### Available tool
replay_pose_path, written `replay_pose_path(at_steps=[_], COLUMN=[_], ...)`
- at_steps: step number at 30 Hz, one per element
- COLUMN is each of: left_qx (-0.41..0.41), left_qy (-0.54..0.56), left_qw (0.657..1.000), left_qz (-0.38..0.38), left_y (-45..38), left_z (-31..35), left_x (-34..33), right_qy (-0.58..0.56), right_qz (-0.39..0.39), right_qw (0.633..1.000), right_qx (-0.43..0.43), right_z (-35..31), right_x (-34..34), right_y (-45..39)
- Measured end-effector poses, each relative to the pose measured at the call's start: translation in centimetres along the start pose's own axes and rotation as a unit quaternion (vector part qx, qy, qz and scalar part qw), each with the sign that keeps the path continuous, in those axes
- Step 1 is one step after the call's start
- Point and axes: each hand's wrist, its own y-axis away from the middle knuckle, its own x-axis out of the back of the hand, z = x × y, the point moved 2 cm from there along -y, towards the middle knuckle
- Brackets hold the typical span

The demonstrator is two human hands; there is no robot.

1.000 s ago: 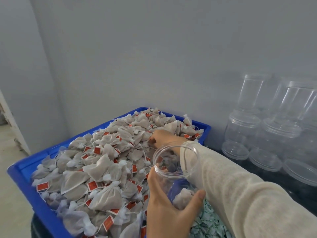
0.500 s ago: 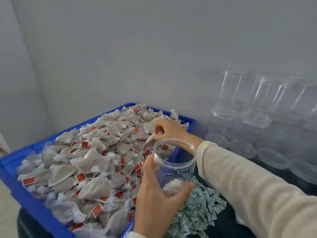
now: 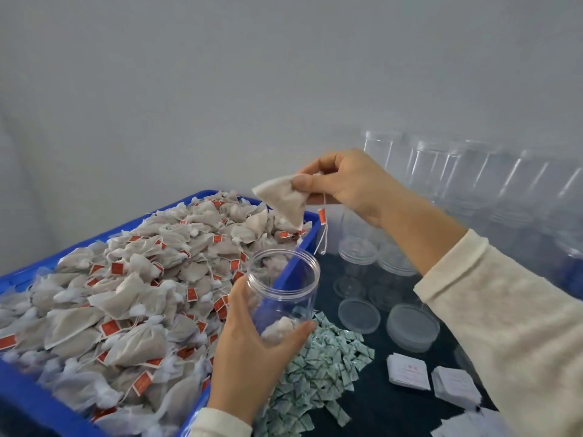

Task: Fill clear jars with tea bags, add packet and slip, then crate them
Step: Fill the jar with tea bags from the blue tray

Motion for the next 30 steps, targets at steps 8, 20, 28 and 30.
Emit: replay_pose_path(at_steps=[8, 20, 28, 30], left_qx=[0.024, 0.031, 0.027, 0.026], left_qy=[-0.017, 0.009, -0.029, -0.042], left_qw=[1.000, 0.999, 0.999, 0.999], left_qz=[-0.007, 0.014, -0.004, 0.000], left_y=[0.2, -0.1, 0.1, 0.1], left_z=[0.3, 0.3, 0.0, 0.0], left_x=[0.0, 0.1, -0.1, -0.1], right_qy=[-0.079, 0.070, 0.300, 0.375], right_qz=[0.011, 0.028, -0.100, -0.123], right_qw=[0.996, 0.996, 0.948, 0.917], right_qx=[0.026, 0.043, 0.033, 0.061], right_z=[-1.3, 4.2, 2.4, 1.8], right_x=[-2.3, -4.0, -2.6, -3.2], right_y=[1.6, 4.3, 4.4, 4.4])
